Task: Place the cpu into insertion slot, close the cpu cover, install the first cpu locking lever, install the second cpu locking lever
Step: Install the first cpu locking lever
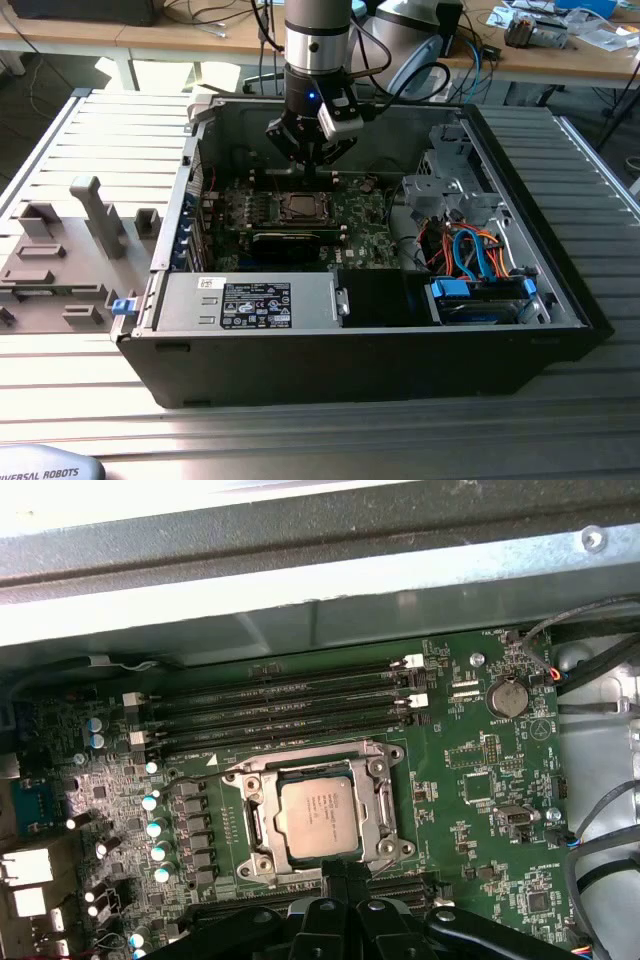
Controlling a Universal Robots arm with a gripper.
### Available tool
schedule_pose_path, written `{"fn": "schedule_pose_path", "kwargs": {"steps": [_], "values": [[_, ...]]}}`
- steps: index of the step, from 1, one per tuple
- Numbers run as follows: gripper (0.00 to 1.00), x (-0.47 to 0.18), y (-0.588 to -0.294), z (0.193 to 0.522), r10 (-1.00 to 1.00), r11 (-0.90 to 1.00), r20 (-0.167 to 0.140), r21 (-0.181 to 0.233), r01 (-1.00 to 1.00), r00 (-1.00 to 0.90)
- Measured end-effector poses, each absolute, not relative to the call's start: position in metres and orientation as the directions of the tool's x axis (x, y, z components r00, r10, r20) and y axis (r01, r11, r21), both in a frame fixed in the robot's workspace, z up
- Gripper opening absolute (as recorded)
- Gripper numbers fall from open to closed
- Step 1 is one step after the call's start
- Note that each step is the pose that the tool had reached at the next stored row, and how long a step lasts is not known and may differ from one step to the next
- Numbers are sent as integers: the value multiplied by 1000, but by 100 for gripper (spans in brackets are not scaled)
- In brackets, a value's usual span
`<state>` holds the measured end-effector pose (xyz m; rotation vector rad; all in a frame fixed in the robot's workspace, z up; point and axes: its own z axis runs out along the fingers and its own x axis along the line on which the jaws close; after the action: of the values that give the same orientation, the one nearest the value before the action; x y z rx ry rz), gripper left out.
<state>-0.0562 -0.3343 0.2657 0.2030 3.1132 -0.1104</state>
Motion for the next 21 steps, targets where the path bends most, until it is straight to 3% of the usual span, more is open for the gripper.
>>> {"fn": "schedule_pose_path", "kwargs": {"steps": [21], "values": [[11, -56, -334, 266, 107, 992, -24, -69, 108, -994]]}}
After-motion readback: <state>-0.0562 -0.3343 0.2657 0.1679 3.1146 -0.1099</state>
